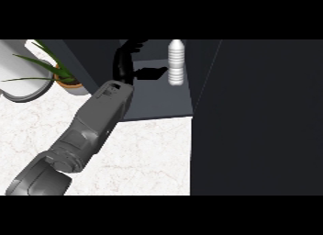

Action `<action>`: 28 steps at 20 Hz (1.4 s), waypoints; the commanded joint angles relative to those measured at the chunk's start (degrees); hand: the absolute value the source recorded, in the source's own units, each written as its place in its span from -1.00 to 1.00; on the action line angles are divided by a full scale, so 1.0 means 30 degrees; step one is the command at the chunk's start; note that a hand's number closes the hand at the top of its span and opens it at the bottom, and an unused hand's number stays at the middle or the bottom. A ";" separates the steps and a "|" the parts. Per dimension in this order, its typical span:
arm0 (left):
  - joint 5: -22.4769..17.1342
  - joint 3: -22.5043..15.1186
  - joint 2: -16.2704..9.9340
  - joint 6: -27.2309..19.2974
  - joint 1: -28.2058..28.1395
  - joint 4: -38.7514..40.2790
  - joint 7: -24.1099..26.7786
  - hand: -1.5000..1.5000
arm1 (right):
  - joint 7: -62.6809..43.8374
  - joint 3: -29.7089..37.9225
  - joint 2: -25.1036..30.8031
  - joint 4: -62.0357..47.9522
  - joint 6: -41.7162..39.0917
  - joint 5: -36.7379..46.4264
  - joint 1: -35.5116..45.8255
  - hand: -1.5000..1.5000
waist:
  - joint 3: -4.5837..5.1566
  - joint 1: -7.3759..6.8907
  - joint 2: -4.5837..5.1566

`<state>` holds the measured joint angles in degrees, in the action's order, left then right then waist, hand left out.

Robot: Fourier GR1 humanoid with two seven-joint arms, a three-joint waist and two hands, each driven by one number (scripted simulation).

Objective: Pick up the bottled water, place it into the cabinet and close the cabinet

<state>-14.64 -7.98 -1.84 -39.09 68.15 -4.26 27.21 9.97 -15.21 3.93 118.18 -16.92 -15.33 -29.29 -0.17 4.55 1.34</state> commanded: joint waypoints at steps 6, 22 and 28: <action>0.0025 0.0269 -0.1161 0.0549 -0.0748 0.0528 0.0428 -1.00 | 0.0230 0.0719 0.0578 -0.0077 -0.0548 -0.0670 -0.0134 -1.00 | 0.0072 -0.0075 0.0173; -0.1880 0.2508 -0.0606 0.6771 -0.2565 -0.3476 0.4831 -1.00 | 0.0264 -0.0651 0.0022 0.1279 0.0568 0.0693 -0.1328 -1.00 | 0.0068 -0.1168 -0.0373; -0.2053 0.2130 -0.0131 0.8198 -0.4453 -0.5233 0.5380 -1.00 | 0.0492 -0.0502 0.0195 0.1187 0.0688 0.0802 -0.1833 -1.00 | 0.0058 -0.1507 -0.0507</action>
<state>-19.61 -3.21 0.13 -18.58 61.70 -17.27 40.84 10.12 -17.01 3.97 122.90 -14.42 -13.34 -33.81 -0.31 1.78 0.43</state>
